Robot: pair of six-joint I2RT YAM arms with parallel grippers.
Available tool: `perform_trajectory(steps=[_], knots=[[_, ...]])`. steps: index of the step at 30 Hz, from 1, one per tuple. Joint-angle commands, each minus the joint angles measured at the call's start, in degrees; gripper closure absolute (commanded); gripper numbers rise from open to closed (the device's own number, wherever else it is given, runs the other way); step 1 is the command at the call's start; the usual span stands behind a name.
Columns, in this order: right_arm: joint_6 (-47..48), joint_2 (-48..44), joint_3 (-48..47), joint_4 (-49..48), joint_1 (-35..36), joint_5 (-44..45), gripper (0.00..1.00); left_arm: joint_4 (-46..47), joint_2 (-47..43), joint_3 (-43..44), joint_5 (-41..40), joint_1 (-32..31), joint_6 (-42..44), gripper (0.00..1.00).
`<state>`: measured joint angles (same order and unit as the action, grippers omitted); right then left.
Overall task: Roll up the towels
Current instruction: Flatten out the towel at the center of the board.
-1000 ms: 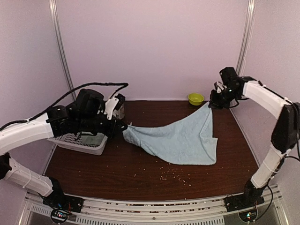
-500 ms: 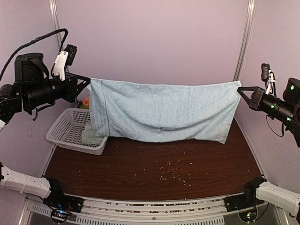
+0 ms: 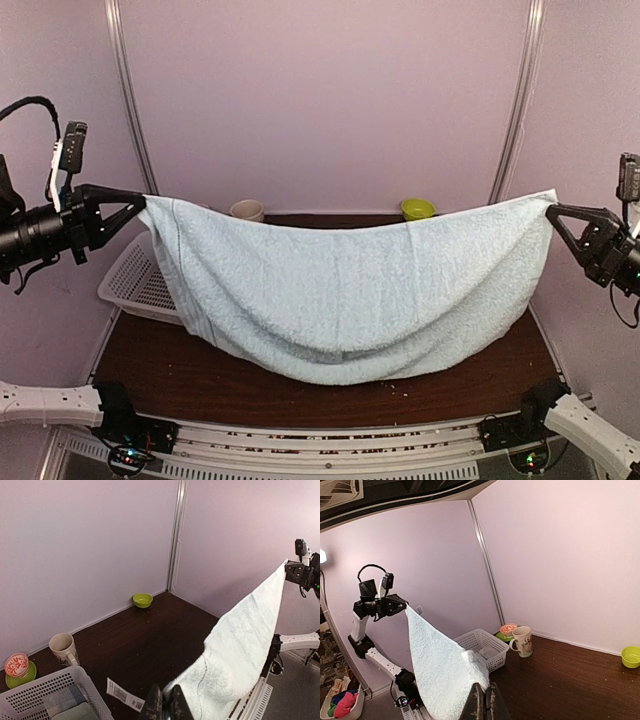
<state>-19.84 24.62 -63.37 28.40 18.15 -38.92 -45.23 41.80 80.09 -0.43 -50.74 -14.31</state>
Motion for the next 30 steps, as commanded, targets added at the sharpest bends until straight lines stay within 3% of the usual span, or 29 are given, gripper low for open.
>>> perform_trajectory(steps=[1,9,13,17,21,26,30], knots=[[-2.68,-3.21,1.17,-2.65,0.30,-6.22,1.00,1.46,-0.35,-1.38,6.88,-0.10,-2.18,1.00],[-5.04,-3.15,12.49,0.15,0.26,6.55,1.00,10.53,3.63,-11.42,7.30,-0.15,-5.26,1.00],[-7.06,0.91,21.47,-2.15,0.14,13.50,1.00,18.48,11.11,-15.90,5.04,-0.13,-6.67,1.00],[-5.42,6.90,25.12,-4.46,0.04,18.06,1.00,18.85,21.52,-13.78,0.38,0.33,-6.56,1.00],[-3.51,13.02,23.72,-7.83,0.01,17.54,1.00,18.24,27.30,-10.26,-3.51,1.33,-5.02,1.00],[-1.73,17.39,16.85,-6.21,0.12,11.27,1.00,16.77,27.37,-5.86,-4.11,1.52,-2.09,1.00],[-2.40,16.77,21.53,-4.21,0.37,8.88,1.00,16.84,26.94,-11.46,-0.71,1.52,-4.56,1.00]])
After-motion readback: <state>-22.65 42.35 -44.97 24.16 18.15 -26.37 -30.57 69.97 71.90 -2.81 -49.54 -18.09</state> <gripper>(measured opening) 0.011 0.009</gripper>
